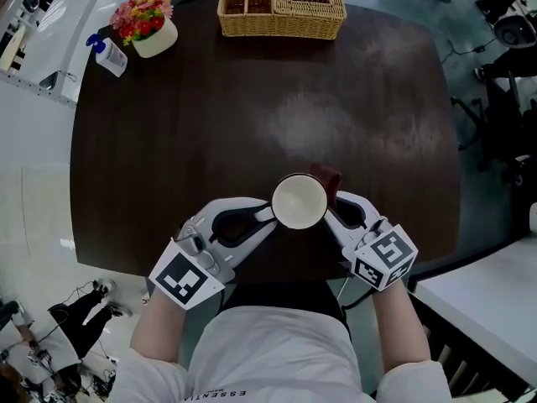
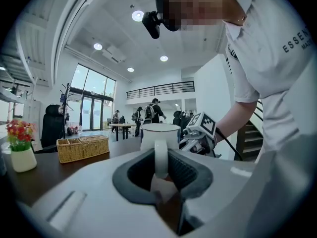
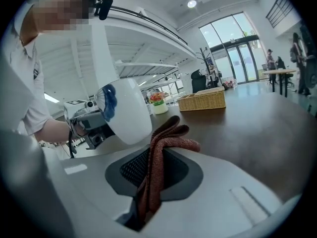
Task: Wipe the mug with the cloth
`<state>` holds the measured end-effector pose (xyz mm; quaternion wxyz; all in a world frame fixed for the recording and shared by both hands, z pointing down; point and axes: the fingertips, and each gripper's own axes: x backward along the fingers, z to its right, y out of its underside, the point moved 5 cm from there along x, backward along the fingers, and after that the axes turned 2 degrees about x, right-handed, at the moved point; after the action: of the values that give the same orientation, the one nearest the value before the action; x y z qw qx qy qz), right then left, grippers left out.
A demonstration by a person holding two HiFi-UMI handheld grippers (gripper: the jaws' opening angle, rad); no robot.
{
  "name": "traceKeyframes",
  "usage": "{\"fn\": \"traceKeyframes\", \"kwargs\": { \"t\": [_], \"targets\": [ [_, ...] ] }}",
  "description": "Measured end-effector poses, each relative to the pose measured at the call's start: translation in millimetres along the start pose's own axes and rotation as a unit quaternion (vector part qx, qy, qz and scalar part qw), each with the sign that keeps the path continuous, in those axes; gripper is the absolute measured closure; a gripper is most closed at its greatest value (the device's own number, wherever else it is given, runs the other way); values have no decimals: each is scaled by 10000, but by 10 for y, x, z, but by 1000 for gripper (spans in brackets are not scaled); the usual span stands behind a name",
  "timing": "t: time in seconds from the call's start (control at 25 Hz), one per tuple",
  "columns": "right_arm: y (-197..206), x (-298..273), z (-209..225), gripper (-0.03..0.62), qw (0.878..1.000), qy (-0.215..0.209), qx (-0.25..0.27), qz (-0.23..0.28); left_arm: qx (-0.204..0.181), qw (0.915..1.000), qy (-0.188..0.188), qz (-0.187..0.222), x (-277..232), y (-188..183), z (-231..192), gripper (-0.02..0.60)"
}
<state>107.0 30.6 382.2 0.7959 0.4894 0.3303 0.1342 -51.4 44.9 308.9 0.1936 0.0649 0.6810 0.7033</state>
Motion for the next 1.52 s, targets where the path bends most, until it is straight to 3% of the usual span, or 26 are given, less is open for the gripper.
{"fn": "traceKeyframes", "kwargs": {
  "t": [0.28, 0.56, 0.8, 1.16, 1.36, 1.44, 1.52],
  "targets": [
    [-16, 42, 321, 516, 9956, 919, 111, -174, 36, 9997, -88, -206, -84, 371, -119, 515],
    [-93, 29, 458, 517, 9858, 1585, 497, -230, 402, 9983, -6, -422, -210, 679, -263, 515],
    [-46, -63, 543, 516, 9860, 1584, 431, -309, 748, 9953, -134, -600, -291, 940, -317, 515],
    [-52, -112, 583, 516, 9856, 1622, 383, -290, 420, 9959, 23, -801, -279, 1034, -308, 515],
    [-39, -162, 495, 516, 9866, 1555, 378, -329, 359, 9936, -305, -1025, -216, 1077, -342, 508],
    [-52, -155, 420, 516, 9865, 1560, 401, -303, 273, 9947, -471, -875, -144, 963, -344, 508],
    [-90, -124, 340, 516, 9856, 1619, 444, -221, 232, 9936, -878, -673, -18, 830, -378, 508]
  ]
}}
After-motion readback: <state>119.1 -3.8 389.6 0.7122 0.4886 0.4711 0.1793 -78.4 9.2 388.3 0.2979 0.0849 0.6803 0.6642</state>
